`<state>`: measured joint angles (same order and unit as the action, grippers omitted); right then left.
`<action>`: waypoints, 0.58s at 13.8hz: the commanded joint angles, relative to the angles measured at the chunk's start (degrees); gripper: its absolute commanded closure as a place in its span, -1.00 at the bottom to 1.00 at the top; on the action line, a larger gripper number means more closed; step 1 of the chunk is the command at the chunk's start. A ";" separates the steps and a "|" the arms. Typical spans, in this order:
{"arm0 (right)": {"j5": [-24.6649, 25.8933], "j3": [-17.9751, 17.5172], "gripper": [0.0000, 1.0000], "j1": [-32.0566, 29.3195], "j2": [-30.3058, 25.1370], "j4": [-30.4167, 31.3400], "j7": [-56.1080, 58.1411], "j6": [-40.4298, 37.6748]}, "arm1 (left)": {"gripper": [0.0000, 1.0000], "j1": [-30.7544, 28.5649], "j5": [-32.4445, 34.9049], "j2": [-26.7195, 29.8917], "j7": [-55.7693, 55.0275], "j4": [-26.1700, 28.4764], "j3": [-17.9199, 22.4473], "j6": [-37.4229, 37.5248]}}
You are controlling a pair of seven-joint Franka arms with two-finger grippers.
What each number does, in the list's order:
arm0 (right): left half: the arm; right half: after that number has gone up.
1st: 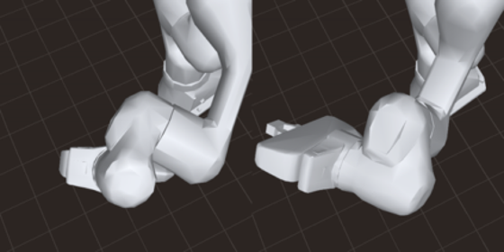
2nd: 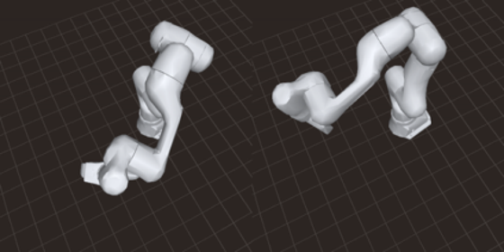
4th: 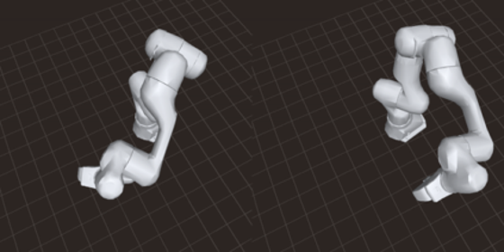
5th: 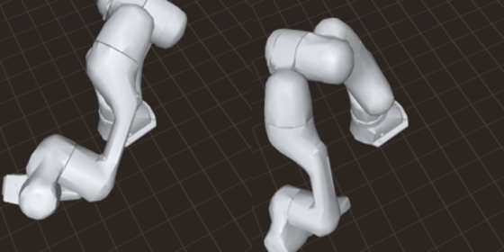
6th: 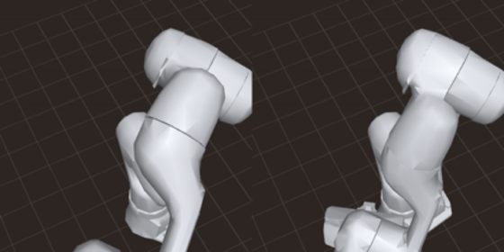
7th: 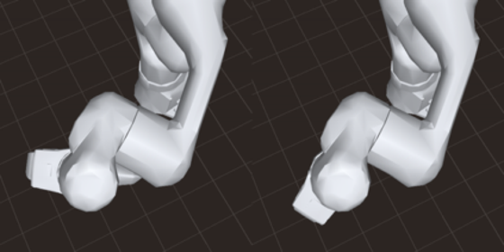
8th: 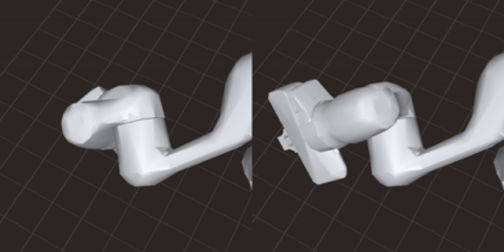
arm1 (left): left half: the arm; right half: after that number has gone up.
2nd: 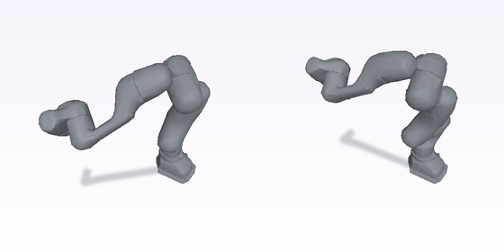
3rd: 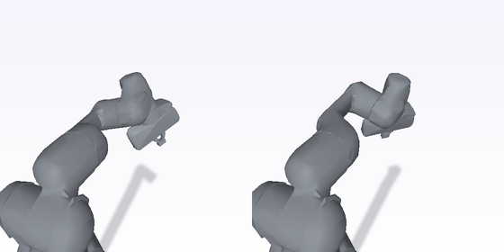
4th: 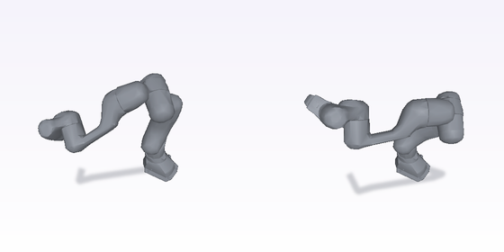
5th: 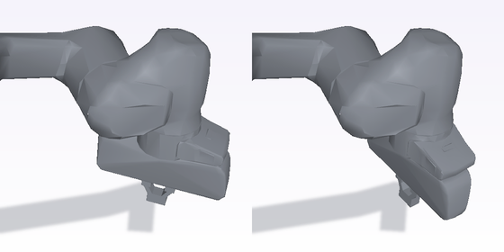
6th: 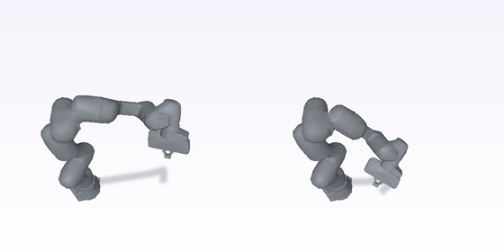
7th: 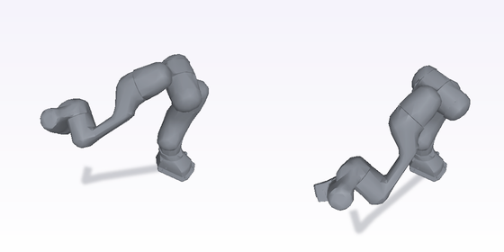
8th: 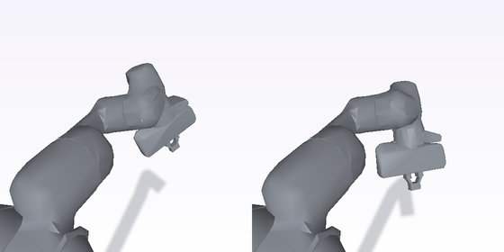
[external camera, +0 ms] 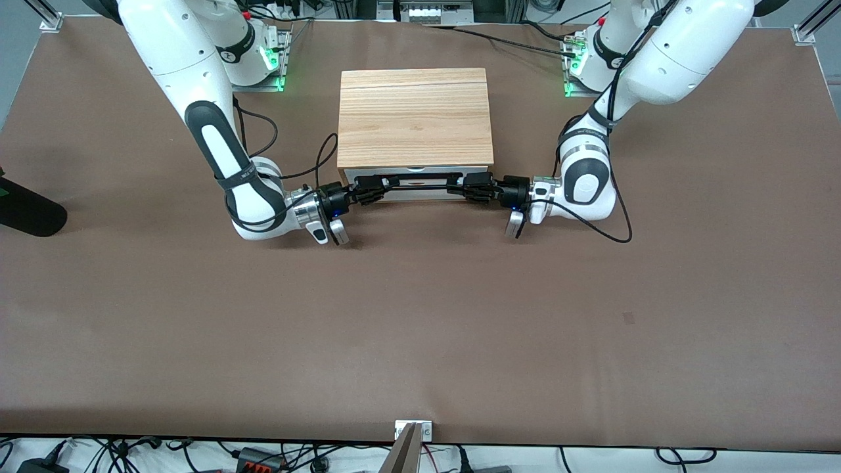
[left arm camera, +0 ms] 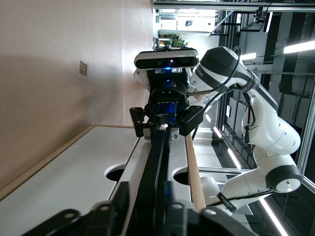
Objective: Pull top drawer with both arms simultaneously
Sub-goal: 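Pull the handle outward with both grippers, sliding the drawer open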
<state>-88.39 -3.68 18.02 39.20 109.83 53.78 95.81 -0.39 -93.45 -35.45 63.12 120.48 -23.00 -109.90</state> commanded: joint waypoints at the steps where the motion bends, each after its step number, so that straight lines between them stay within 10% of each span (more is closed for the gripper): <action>1: -1.25 -0.10 1.00 0.09 -0.79 0.65 0.10 -0.45 | 0.45 -1.10 -1.74 2.13 1.83 2.22 -0.99 -0.05; 8: -1.17 -0.10 1.00 0.09 -0.79 -0.49 0.01 -0.53 | 0.54 -1.10 -1.74 2.14 2.09 2.22 -0.99 -0.05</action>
<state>-88.39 -3.68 18.02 39.21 109.73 53.90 95.83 -0.74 -93.45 -35.44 63.47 120.56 -23.31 -109.90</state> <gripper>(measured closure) 0.833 0.758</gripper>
